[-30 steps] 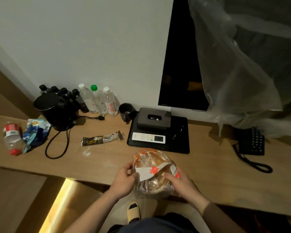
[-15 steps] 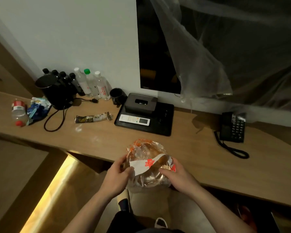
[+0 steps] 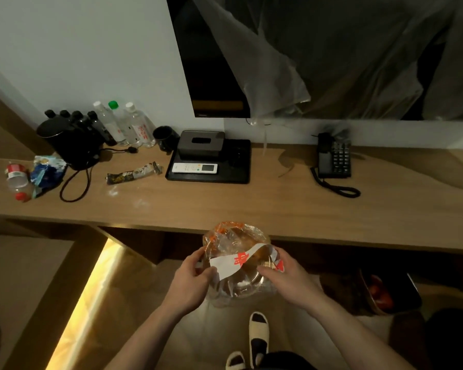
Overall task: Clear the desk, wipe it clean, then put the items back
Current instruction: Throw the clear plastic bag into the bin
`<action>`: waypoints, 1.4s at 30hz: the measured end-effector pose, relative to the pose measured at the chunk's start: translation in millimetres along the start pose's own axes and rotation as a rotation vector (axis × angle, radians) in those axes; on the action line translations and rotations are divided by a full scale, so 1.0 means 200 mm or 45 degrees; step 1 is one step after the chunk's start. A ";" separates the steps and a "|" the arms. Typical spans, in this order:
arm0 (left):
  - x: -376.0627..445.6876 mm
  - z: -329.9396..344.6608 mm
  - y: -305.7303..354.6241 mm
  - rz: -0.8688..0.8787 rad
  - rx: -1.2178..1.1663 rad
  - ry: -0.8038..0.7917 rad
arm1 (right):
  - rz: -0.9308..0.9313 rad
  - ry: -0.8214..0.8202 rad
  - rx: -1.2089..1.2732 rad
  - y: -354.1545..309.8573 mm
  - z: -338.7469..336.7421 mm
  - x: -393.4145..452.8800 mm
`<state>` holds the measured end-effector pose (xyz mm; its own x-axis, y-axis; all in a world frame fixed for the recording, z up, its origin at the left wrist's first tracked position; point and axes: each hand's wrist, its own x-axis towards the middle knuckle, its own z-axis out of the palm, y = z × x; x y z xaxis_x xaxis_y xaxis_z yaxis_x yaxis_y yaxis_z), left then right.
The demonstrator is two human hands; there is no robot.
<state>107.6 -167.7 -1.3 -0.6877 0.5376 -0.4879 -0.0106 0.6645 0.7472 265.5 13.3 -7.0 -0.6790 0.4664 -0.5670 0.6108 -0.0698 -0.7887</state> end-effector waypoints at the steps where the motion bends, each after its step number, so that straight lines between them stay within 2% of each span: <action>1: -0.02 0.00 -0.02 0.007 0.007 -0.004 | 0.012 0.020 0.020 0.04 0.01 -0.04; 10: -0.32 0.20 -0.27 -0.024 -0.003 -0.100 | 0.106 0.055 0.070 0.34 0.11 -0.43; 17: -0.42 0.40 -0.26 0.037 0.135 -0.168 | 0.119 0.110 0.109 0.53 -0.03 -0.59; 23: -0.53 0.77 -0.04 0.078 0.132 -0.148 | 0.076 0.181 0.116 0.77 -0.36 -0.73; 29: -0.78 1.34 0.22 0.072 -0.019 -0.193 | 0.107 0.144 0.187 1.09 -0.89 -0.95; 34: -0.96 1.79 0.34 -0.087 -0.098 -0.231 | 0.119 0.097 0.179 1.38 -1.27 -1.09; 42: -0.98 2.09 0.40 -0.115 -0.066 -0.171 | 0.156 0.017 0.212 1.52 -1.55 -1.07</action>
<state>545.7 -2.9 -34.5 -0.5792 0.5435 -0.6076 -0.1078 0.6877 0.7180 722.7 166.3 -52.0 -0.5975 0.4571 -0.6588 0.6121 -0.2707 -0.7430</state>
